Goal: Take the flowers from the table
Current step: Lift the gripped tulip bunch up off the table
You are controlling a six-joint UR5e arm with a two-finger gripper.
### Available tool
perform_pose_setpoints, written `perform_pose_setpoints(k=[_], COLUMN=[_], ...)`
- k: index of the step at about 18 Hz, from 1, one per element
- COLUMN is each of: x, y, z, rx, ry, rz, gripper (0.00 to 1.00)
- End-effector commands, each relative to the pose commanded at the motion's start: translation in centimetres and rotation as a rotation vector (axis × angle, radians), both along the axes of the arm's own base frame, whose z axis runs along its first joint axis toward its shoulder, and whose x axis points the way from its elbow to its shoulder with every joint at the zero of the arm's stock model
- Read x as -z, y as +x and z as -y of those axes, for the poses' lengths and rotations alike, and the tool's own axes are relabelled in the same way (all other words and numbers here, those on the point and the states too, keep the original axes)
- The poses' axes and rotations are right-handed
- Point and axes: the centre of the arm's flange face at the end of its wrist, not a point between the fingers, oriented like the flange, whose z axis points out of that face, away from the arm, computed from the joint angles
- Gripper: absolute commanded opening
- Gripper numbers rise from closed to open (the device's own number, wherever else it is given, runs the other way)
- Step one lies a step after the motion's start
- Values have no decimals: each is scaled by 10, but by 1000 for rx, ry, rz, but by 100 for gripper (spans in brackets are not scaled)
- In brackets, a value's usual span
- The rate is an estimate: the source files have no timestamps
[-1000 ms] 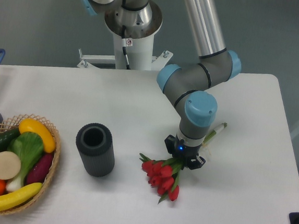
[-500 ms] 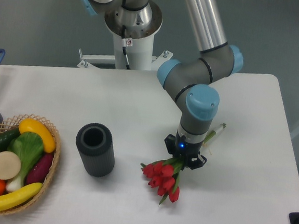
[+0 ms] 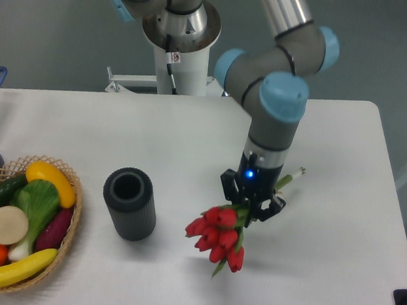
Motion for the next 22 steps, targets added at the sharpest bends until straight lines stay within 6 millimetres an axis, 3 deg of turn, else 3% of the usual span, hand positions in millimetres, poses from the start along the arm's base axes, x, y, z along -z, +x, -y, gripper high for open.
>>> perform_pose_setpoints(k=[4, 7, 13, 22], x=[-45, -66, -77, -77], y=[3, -3, -17, -22], z=[20, 38, 63, 70], rx=[-20, -30, -19, -13], ry=[138, 240, 390, 435], rz=[23, 58, 128, 149], gripper=[33, 33, 33, 33])
